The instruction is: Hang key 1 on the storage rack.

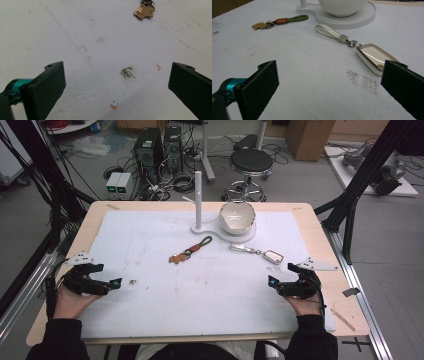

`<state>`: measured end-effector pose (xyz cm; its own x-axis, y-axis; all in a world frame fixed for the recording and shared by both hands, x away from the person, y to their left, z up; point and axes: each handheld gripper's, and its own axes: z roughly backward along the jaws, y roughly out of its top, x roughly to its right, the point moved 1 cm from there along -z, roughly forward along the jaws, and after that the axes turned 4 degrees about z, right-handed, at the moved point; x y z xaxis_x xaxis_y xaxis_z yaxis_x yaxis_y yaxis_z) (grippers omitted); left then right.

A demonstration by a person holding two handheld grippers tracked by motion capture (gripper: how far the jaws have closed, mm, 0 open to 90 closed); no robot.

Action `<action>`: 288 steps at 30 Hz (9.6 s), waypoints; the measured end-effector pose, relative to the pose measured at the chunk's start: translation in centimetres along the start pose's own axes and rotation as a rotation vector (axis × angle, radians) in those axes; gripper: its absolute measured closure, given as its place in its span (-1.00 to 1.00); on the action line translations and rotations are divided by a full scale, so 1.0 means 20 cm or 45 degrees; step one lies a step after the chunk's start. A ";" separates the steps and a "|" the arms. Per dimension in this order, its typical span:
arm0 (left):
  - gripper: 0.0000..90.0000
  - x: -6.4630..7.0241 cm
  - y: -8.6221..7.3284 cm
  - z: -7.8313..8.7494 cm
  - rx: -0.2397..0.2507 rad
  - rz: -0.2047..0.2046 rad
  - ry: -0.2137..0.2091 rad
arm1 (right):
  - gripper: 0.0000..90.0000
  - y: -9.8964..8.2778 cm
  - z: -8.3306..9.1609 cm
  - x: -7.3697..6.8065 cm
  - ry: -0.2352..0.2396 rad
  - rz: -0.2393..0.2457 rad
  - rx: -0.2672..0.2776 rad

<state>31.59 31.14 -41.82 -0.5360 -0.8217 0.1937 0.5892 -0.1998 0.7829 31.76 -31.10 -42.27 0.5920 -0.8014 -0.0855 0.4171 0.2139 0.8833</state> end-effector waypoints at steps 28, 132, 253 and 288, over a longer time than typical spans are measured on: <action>-0.96 0.03 0.03 -0.06 -0.062 -0.037 -0.016 | -0.99 -0.01 -0.04 -0.01 -0.013 0.031 -0.063; -0.73 0.52 0.71 -1.01 -0.292 -0.416 -0.240 | -0.99 -0.01 -0.06 -0.04 -0.065 0.081 -0.099; 0.65 0.12 1.14 -0.60 -0.077 -0.151 -0.150 | -0.99 -0.01 -0.04 -0.03 -0.113 0.083 -0.107; 0.64 0.19 1.09 -0.81 -0.180 -0.144 -0.176 | -0.99 -0.01 -0.05 -0.04 -0.105 0.110 -0.133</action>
<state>52.29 15.00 -33.55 -0.6751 -0.7111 0.1962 0.5946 -0.3671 0.7153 31.88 -29.86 -42.96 0.5722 -0.8196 0.0307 0.4392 0.3378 0.8325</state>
